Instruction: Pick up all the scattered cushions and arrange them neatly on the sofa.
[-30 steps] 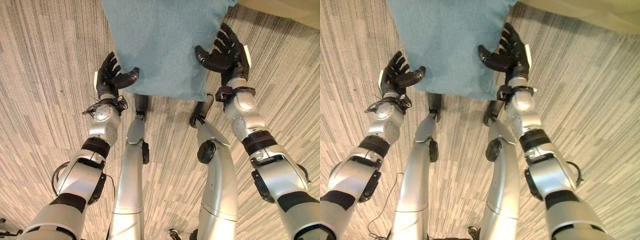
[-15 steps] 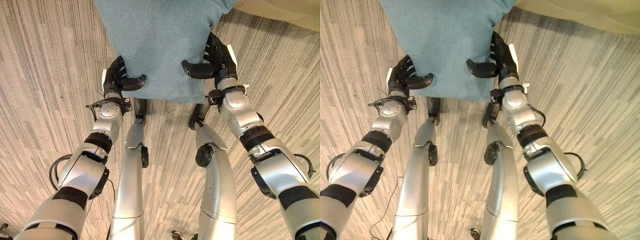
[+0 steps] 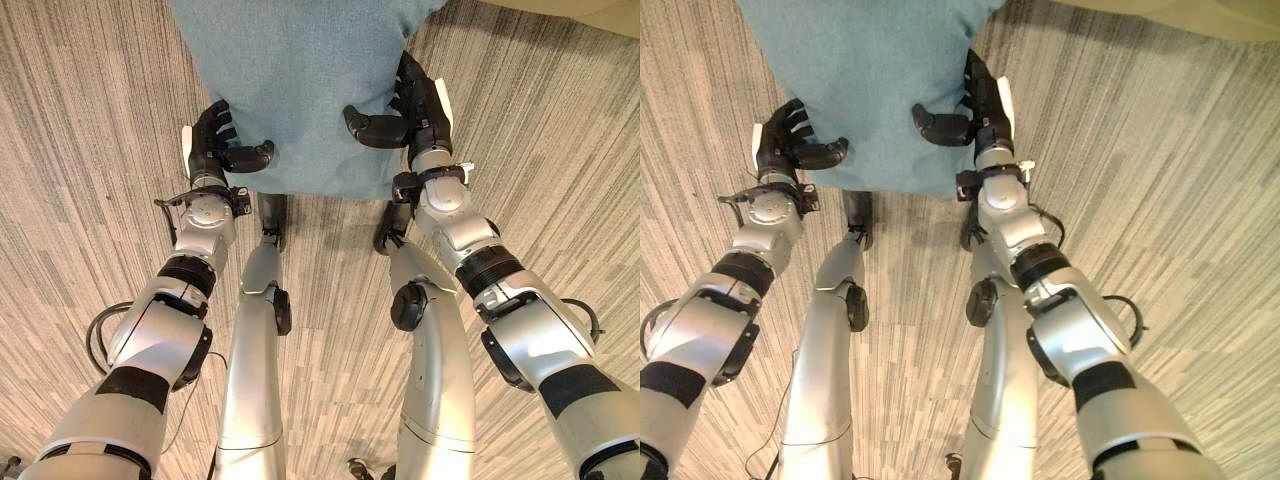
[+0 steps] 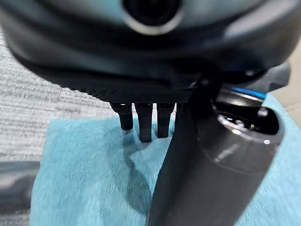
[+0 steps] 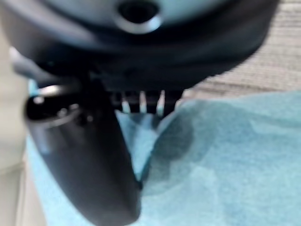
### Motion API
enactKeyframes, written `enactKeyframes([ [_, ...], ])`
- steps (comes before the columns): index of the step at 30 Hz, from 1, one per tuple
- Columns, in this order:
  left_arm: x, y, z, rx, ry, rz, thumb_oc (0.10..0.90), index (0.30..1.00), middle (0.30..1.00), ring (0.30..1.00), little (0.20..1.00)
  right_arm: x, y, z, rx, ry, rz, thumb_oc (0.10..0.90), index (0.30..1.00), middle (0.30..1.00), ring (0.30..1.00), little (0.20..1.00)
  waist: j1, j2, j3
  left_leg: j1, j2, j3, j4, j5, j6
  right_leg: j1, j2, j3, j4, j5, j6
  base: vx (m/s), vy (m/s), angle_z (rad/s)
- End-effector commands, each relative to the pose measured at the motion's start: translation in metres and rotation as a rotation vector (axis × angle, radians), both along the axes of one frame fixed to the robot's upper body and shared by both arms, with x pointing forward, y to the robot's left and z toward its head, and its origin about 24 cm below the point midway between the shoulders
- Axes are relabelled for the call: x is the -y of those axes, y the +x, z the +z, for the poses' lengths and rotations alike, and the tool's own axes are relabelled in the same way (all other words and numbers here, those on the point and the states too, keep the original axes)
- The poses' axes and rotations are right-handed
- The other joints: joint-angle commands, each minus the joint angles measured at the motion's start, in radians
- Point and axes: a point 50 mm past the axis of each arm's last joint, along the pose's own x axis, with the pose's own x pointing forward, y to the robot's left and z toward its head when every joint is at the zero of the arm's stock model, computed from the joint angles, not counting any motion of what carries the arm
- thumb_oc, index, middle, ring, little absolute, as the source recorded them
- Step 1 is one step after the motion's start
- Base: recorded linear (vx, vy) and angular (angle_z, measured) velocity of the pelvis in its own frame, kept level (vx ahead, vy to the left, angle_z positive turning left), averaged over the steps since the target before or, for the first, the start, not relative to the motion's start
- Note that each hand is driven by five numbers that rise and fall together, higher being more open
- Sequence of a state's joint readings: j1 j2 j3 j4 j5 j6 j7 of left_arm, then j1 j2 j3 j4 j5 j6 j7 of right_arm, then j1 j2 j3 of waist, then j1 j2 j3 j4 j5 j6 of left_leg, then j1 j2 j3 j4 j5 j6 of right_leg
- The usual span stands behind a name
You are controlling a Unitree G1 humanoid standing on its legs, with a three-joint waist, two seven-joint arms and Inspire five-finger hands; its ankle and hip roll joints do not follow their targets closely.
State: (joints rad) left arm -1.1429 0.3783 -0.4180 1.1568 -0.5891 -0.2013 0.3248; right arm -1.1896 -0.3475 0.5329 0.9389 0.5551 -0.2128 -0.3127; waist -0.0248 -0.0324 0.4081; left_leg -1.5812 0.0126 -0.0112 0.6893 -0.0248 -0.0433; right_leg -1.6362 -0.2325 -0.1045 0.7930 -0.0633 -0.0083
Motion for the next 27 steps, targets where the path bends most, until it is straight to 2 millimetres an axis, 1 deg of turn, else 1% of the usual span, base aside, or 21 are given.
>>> enactKeyframes([
  [1,0.013,-0.003,-0.028,-0.076,-0.016,-0.051,0.400,0.300,0.300,0.300,0.300,-0.088,-0.017,-0.037,-0.089,-0.103,0.243,0.400,0.300,0.300,0.300,0.300,-0.020,-0.004,-0.040,0.011,-0.024,0.001,0.035,-0.055,-0.001,0.067,0.011,0.107,0.061,-0.132,0.090,0.00,0.000,0.00],
  [2,0.013,-0.003,-0.028,-0.077,-0.015,-0.051,0.400,0.300,0.300,0.300,0.300,-0.089,-0.017,-0.037,-0.089,-0.103,0.243,0.400,0.300,0.300,0.300,0.300,-0.020,-0.004,-0.040,0.011,-0.024,0.001,0.035,-0.055,-0.001,0.067,0.011,0.107,0.061,-0.133,0.090,0.00,0.000,0.00],
  [4,0.022,-0.004,-0.029,-0.059,-0.005,-0.071,0.400,0.300,0.300,0.300,0.300,-0.088,-0.018,-0.043,-0.091,-0.128,0.201,0.400,0.300,0.300,0.300,0.300,-0.021,-0.005,-0.054,0.011,-0.030,0.002,0.029,-0.056,0.002,0.067,0.015,0.104,0.060,-0.133,0.088,0.00,0.000,0.00],
  [7,0.030,-0.006,-0.028,-0.018,-0.053,-0.069,0.400,0.300,0.300,0.300,0.300,-0.082,-0.019,-0.044,-0.068,-0.077,0.154,0.400,0.300,0.300,0.300,0.300,-0.021,-0.006,-0.073,0.011,-0.030,0.002,0.016,-0.052,0.002,0.070,0.022,0.098,0.051,-0.129,0.090,0.00,0.000,0.00],
  [9,0.037,-0.009,-0.020,0.050,-0.137,-0.092,0.400,0.300,0.300,0.300,0.300,-0.074,-0.021,-0.037,-0.014,-0.006,0.120,0.400,0.300,0.300,0.300,0.300,-0.024,-0.001,-0.095,0.012,-0.029,0.000,-0.007,-0.045,0.002,0.081,0.032,0.087,0.026,-0.120,0.096,-0.02,0.042,0.01],
  [11,0.037,-0.009,-0.021,0.048,-0.137,-0.092,0.400,0.300,0.300,0.300,0.300,-0.074,-0.021,-0.037,-0.015,-0.006,0.119,0.400,0.300,0.300,0.300,0.300,-0.023,0.000,-0.097,0.012,-0.028,-0.001,-0.009,-0.045,0.001,0.082,0.032,0.086,0.024,-0.119,0.096,-0.02,0.017,-0.01],
  [12,0.048,-0.017,-0.014,0.137,-0.228,-0.121,0.400,0.300,0.300,0.300,0.300,-0.065,-0.027,-0.029,0.059,0.053,0.092,0.400,0.300,0.300,0.300,0.300,-0.020,0.009,-0.120,0.024,-0.024,-0.008,-0.051,-0.033,0.001,0.105,0.037,0.066,-0.017,-0.104,0.102,-0.08,0.045,-0.05],
  [13,0.055,-0.022,-0.010,0.189,-0.259,-0.135,0.400,0.300,0.300,0.300,0.300,-0.061,-0.032,-0.022,0.118,0.090,0.079,0.400,0.300,0.300,0.300,0.300,-0.020,0.012,-0.125,0.064,-0.020,-0.010,-0.098,-0.022,-0.002,0.147,0.040,0.058,-0.060,-0.090,0.108,-0.10,0.056,-0.02],
  [15,0.061,-0.028,-0.008,0.232,-0.278,-0.155,0.400,0.300,0.300,0.300,0.300,-0.057,-0.039,-0.016,0.179,0.115,0.077,0.400,0.300,0.300,0.300,0.300,-0.020,0.012,-0.124,0.123,-0.013,-0.011,-0.147,-0.009,-0.006,0.205,0.044,0.046,-0.098,-0.073,0.113,-0.08,0.025,-0.01],
  [16,0.065,-0.033,-0.003,0.272,-0.282,-0.181,0.400,0.300,0.300,0.300,0.300,-0.055,-0.043,-0.011,0.215,0.123,0.081,0.400,0.300,0.300,0.300,0.300,-0.020,0.012,-0.122,0.150,-0.010,-0.013,-0.170,-0.003,-0.008,0.231,0.045,0.042,-0.117,-0.065,0.115,-0.05,0.011,0.00],
  [17,0.065,-0.033,-0.004,0.270,-0.281,-0.180,0.400,0.300,0.300,0.300,0.300,-0.055,-0.043,-0.011,0.213,0.122,0.080,0.400,0.300,0.300,0.300,0.300,-0.019,0.013,-0.120,0.157,-0.010,-0.013,-0.174,-0.002,-0.008,0.238,0.046,0.041,-0.120,-0.064,0.115,-0.07,0.020,0.01],
  [18,0.071,-0.042,-0.002,0.318,-0.299,-0.225,0.400,0.300,0.300,0.300,0.300,-0.050,-0.053,-0.007,0.273,0.148,0.101,0.400,0.300,0.300,0.300,0.300,-0.019,0.009,-0.121,0.224,-0.008,-0.014,-0.219,0.006,-0.017,0.303,0.049,0.029,-0.158,-0.051,0.119,-0.08,0.031,0.01],
  [19,0.075,-0.047,-0.004,0.328,-0.294,-0.251,0.400,0.300,0.300,0.300,0.300,-0.050,-0.058,-0.010,0.281,0.154,0.121,0.400,0.300,0.300,0.300,0.300,-0.018,0.007,-0.116,0.266,-0.007,-0.018,-0.238,0.010,-0.018,0.340,0.047,0.020,-0.174,-0.043,0.120,-0.08,0.031,0.01],
  [20,0.075,-0.047,-0.005,0.325,-0.294,-0.251,0.400,0.300,0.300,0.300,0.300,-0.049,-0.058,-0.012,0.278,0.154,0.121,0.400,0.300,0.300,0.300,0.300,-0.018,0.008,-0.113,0.274,-0.007,-0.019,-0.242,0.011,-0.018,0.348,0.047,0.019,-0.178,-0.042,0.121,-0.05,0.030,0.00],
  [21,0.075,-0.052,-0.008,0.332,-0.293,-0.269,0.400,0.300,0.300,0.300,0.300,-0.046,-0.063,-0.014,0.287,0.162,0.128,0.400,0.300,0.300,0.300,0.300,-0.017,0.007,-0.108,0.318,-0.006,-0.019,-0.264,0.014,-0.021,0.388,0.048,0.013,-0.194,-0.034,0.124,-0.05,0.022,0.02],
  [22,0.076,-0.063,-0.016,0.349,-0.293,-0.318,0.400,0.300,0.300,0.300,0.300,-0.036,-0.073,-0.029,0.279,0.164,0.147,0.400,0.300,0.300,0.300,0.300,-0.018,0.003,-0.114,0.398,-0.005,-0.028,-0.304,0.014,-0.027,0.464,0.044,0.001,-0.241,-0.019,0.127,-0.06,0.037,0.01],
  [23,0.078,-0.069,-0.024,0.334,-0.312,-0.339,0.400,0.300,0.300,0.300,0.300,-0.034,-0.078,-0.036,0.271,0.158,0.161,0.400,0.300,0.300,0.300,0.300,-0.018,0.003,-0.111,0.435,-0.004,-0.027,-0.311,0.015,-0.028,0.501,0.040,-0.007,-0.261,-0.010,0.126,-0.04,0.024,0.01],
  [24,0.078,-0.070,-0.025,0.331,-0.313,-0.340,0.400,0.300,0.300,0.300,0.300,-0.034,-0.079,-0.037,0.268,0.157,0.161,0.400,0.300,0.300,0.300,0.300,-0.017,0.004,-0.110,0.440,-0.003,-0.028,-0.313,0.015,-0.028,0.508,0.041,-0.007,-0.264,-0.010,0.126,0.00,0.000,0.00],
  [25,0.076,-0.078,-0.040,0.305,-0.350,-0.355,0.400,0.300,0.300,0.300,0.300,-0.025,-0.089,-0.056,0.233,0.163,0.167,0.400,0.300,0.300,0.300,0.300,-0.015,0.002,-0.120,0.526,-0.007,-0.035,-0.356,0.016,-0.033,0.588,0.034,-0.019,-0.314,0.001,0.127,0.00,0.000,0.00],
  [26,0.076,-0.083,-0.048,0.289,-0.375,-0.372,0.400,0.300,0.300,0.300,0.300,-0.022,-0.095,-0.066,0.211,0.175,0.176,0.400,0.300,0.300,0.300,0.300,-0.014,0.003,-0.126,0.572,-0.011,-0.036,-0.382,0.019,-0.035,0.634,0.033,-0.028,-0.341,0.010,0.129,0.00,0.000,0.00],
  [27,0.076,-0.084,-0.049,0.286,-0.376,-0.372,0.400,0.300,0.300,0.300,0.300,-0.022,-0.096,-0.067,0.208,0.175,0.176,0.400,0.300,0.300,0.300,0.300,-0.013,0.003,-0.124,0.579,-0.010,-0.037,-0.386,0.020,-0.035,0.642,0.033,-0.029,-0.344,0.012,0.129,0.05,0.041,-0.02],
])
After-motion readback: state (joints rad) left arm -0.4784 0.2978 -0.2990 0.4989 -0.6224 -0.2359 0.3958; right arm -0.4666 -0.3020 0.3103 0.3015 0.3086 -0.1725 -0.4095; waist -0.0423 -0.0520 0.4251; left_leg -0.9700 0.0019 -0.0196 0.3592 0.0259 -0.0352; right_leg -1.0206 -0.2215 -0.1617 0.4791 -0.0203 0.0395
